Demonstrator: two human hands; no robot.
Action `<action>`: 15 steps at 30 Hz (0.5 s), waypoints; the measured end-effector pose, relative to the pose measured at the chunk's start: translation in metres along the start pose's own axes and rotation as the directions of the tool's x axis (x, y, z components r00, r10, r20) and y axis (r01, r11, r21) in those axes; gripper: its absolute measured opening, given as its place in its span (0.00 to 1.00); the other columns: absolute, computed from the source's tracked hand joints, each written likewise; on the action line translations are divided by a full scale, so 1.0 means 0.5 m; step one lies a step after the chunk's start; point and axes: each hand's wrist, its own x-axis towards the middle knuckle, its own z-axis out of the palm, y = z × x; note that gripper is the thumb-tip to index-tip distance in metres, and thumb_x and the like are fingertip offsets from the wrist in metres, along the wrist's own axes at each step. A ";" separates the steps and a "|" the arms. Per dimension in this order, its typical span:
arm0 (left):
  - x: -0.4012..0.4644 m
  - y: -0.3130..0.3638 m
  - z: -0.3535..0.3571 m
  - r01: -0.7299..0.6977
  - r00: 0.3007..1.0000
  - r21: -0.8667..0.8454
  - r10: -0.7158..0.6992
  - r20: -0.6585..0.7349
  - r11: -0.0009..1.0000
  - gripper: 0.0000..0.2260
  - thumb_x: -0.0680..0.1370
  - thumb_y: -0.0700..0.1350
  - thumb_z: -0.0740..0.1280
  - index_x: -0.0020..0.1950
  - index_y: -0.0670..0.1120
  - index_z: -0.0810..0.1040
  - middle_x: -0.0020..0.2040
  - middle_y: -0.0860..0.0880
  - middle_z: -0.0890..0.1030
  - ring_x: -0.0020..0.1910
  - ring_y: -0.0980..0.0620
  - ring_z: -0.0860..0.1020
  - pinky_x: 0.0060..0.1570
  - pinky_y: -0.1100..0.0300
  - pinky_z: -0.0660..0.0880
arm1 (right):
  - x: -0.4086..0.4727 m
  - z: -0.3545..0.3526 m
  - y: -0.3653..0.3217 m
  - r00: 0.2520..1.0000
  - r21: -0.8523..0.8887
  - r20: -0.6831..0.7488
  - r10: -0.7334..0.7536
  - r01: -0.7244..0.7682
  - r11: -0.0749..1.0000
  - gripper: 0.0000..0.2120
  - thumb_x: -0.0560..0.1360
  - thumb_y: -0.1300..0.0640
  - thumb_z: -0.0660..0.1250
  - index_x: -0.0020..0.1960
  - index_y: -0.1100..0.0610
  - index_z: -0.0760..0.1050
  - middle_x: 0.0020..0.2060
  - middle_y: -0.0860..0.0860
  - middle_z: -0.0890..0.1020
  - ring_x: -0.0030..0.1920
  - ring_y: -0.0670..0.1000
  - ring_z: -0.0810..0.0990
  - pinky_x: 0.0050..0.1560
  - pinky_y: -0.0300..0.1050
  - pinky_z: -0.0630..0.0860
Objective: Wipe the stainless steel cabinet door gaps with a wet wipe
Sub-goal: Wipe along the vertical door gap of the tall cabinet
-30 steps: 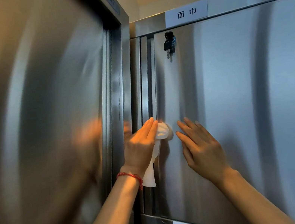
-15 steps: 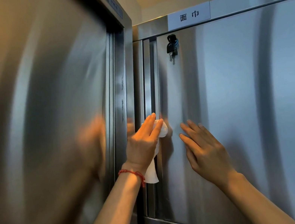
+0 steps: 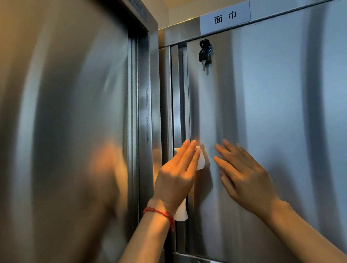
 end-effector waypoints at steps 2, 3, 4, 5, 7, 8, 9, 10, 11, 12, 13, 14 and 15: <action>-0.002 0.006 -0.003 -0.027 0.999 -0.012 0.027 -0.019 1.000 0.17 0.64 0.31 0.76 0.53 0.35 0.81 0.54 0.38 0.81 0.54 0.42 0.80 0.50 0.53 0.78 | 0.001 -0.001 0.000 1.000 0.027 -0.018 0.014 -0.013 1.000 0.26 0.83 0.51 0.47 0.56 0.63 0.80 0.57 0.59 0.80 0.60 0.61 0.77 0.58 0.60 0.75; -0.003 0.009 -0.005 -0.050 0.998 -0.013 0.050 -0.030 0.999 0.16 0.66 0.32 0.74 0.53 0.35 0.81 0.54 0.38 0.81 0.54 0.43 0.80 0.52 0.54 0.77 | 0.002 -0.002 -0.001 0.999 0.043 -0.023 0.028 -0.027 0.999 0.26 0.83 0.50 0.48 0.57 0.63 0.80 0.57 0.59 0.80 0.60 0.60 0.78 0.57 0.60 0.76; -0.004 0.012 -0.006 -0.076 0.996 -0.013 0.075 -0.040 0.997 0.14 0.69 0.32 0.72 0.53 0.35 0.81 0.54 0.38 0.81 0.55 0.43 0.80 0.53 0.54 0.76 | 0.004 -0.003 -0.002 0.999 0.061 -0.023 0.042 -0.040 0.997 0.26 0.83 0.49 0.48 0.57 0.63 0.80 0.57 0.59 0.80 0.60 0.60 0.78 0.57 0.60 0.76; -0.005 0.014 -0.008 -0.100 0.994 -0.012 0.099 -0.049 0.995 0.12 0.71 0.33 0.69 0.54 0.35 0.81 0.55 0.39 0.81 0.55 0.43 0.79 0.54 0.54 0.75 | 0.006 -0.004 -0.004 0.998 0.083 -0.019 0.054 -0.052 0.995 0.26 0.83 0.49 0.48 0.58 0.63 0.79 0.57 0.59 0.80 0.60 0.60 0.78 0.56 0.60 0.77; -0.006 0.019 -0.012 -0.132 0.989 -0.008 0.131 -0.064 0.991 0.11 0.74 0.34 0.64 0.54 0.35 0.80 0.55 0.39 0.81 0.56 0.43 0.79 0.55 0.54 0.76 | 0.010 -0.009 -0.008 0.998 0.128 -0.013 0.065 -0.063 0.990 0.26 0.82 0.48 0.48 0.59 0.64 0.78 0.58 0.59 0.80 0.60 0.59 0.78 0.56 0.59 0.77; -0.006 0.020 -0.014 -0.140 0.988 -0.006 0.139 -0.070 0.990 0.11 0.75 0.34 0.63 0.54 0.35 0.80 0.55 0.38 0.81 0.56 0.43 0.79 0.55 0.54 0.76 | 0.012 -0.012 -0.010 0.998 0.148 -0.007 0.065 -0.063 0.987 0.26 0.82 0.48 0.49 0.59 0.64 0.78 0.58 0.59 0.80 0.60 0.59 0.78 0.56 0.58 0.77; -0.007 0.020 -0.017 -0.146 0.986 -0.003 0.145 -0.077 0.989 0.11 0.75 0.34 0.62 0.54 0.35 0.80 0.55 0.38 0.80 0.56 0.43 0.79 0.55 0.54 0.76 | 0.014 -0.015 -0.013 0.998 0.166 0.000 0.063 -0.062 0.984 0.25 0.82 0.48 0.51 0.60 0.64 0.78 0.58 0.59 0.80 0.60 0.58 0.78 0.56 0.58 0.77; -0.007 0.019 -0.020 -0.150 0.985 0.001 0.149 -0.084 0.989 0.11 0.76 0.34 0.62 0.54 0.35 0.80 0.55 0.38 0.80 0.56 0.43 0.79 0.55 0.54 0.76 | 0.015 -0.018 -0.015 0.998 0.179 0.003 0.059 -0.059 0.982 0.23 0.81 0.49 0.53 0.60 0.64 0.78 0.58 0.59 0.80 0.60 0.58 0.78 0.56 0.57 0.77; -0.007 0.018 -0.024 -0.154 0.984 0.007 0.154 -0.089 0.988 0.11 0.76 0.34 0.62 0.54 0.35 0.80 0.55 0.38 0.80 0.56 0.43 0.79 0.55 0.54 0.76 | 0.015 -0.021 -0.017 0.998 0.187 0.005 0.056 -0.056 0.981 0.22 0.80 0.50 0.55 0.60 0.65 0.78 0.58 0.59 0.80 0.60 0.58 0.78 0.56 0.57 0.77; -0.007 0.017 -0.028 -0.160 0.983 0.011 0.161 -0.092 0.987 0.11 0.76 0.34 0.63 0.55 0.35 0.80 0.55 0.38 0.80 0.56 0.43 0.79 0.55 0.54 0.77 | 0.016 -0.023 -0.019 0.998 0.192 0.003 0.056 -0.055 0.980 0.22 0.80 0.50 0.55 0.60 0.65 0.77 0.58 0.59 0.80 0.60 0.58 0.78 0.56 0.57 0.77; -0.007 0.017 -0.032 -0.169 0.981 0.015 0.169 -0.093 0.986 0.11 0.76 0.34 0.62 0.55 0.35 0.80 0.56 0.38 0.80 0.56 0.43 0.79 0.55 0.54 0.77 | 0.018 -0.026 -0.022 0.998 0.195 0.000 0.058 -0.057 0.979 0.23 0.81 0.50 0.53 0.60 0.65 0.77 0.58 0.59 0.80 0.60 0.58 0.78 0.56 0.57 0.77; -0.006 0.018 -0.036 -0.177 0.980 0.018 0.178 -0.094 0.984 0.10 0.76 0.34 0.62 0.55 0.35 0.80 0.56 0.38 0.80 0.56 0.43 0.79 0.55 0.54 0.77 | 0.020 -0.029 -0.024 0.998 0.199 -0.004 0.060 -0.058 0.978 0.25 0.82 0.49 0.51 0.60 0.65 0.77 0.58 0.59 0.80 0.60 0.58 0.78 0.56 0.56 0.77; -0.006 0.019 -0.040 -0.185 0.978 0.019 0.186 -0.095 0.983 0.10 0.77 0.34 0.61 0.55 0.35 0.80 0.56 0.38 0.80 0.56 0.43 0.79 0.55 0.54 0.77 | 0.022 -0.032 -0.027 0.998 0.204 -0.006 0.061 -0.059 0.977 0.26 0.82 0.48 0.49 0.60 0.66 0.77 0.58 0.59 0.80 0.60 0.58 0.78 0.56 0.56 0.77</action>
